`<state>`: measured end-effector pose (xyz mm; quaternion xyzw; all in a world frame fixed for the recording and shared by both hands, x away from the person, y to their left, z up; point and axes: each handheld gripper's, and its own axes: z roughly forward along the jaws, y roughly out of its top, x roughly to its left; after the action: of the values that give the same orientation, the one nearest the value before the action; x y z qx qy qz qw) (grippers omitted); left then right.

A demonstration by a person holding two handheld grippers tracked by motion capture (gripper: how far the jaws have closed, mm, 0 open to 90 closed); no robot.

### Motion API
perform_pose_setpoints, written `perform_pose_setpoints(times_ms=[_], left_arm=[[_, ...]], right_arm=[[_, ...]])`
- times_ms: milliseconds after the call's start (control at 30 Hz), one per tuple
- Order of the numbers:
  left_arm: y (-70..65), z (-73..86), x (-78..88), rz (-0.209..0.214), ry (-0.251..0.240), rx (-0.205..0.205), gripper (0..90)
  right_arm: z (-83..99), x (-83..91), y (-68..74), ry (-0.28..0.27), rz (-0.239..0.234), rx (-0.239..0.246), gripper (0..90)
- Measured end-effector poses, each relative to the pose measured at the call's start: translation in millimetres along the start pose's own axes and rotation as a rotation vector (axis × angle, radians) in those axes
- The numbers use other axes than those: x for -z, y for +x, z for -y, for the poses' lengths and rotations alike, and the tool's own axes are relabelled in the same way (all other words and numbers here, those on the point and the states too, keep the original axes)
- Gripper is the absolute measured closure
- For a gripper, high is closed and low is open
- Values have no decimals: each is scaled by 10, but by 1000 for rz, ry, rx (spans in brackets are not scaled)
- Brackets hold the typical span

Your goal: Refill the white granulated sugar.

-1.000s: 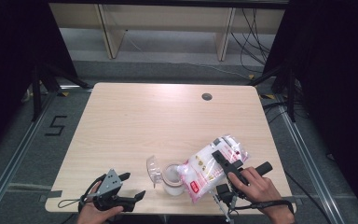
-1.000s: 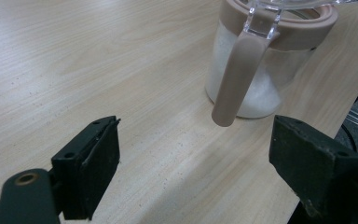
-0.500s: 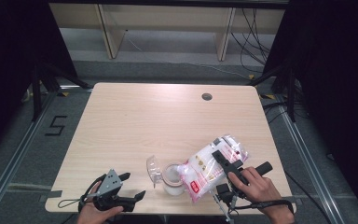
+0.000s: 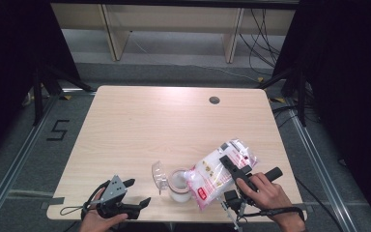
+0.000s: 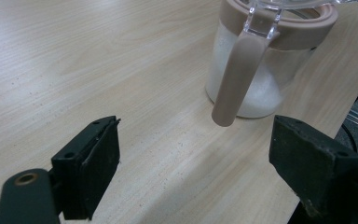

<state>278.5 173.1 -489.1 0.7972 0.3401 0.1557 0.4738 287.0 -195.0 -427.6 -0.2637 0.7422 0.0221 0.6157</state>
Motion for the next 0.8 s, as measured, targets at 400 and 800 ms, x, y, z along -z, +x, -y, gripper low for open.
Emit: perform_pose_setpoints(times_ms=[400,800], left_arm=[[-12,6,-4,1,-2,25,160],[-10,7,4,-4,11,18,160]], right_arm=[[6,-2,0,1,-4,0,648],[2,3,-8,3,0,1,649]])
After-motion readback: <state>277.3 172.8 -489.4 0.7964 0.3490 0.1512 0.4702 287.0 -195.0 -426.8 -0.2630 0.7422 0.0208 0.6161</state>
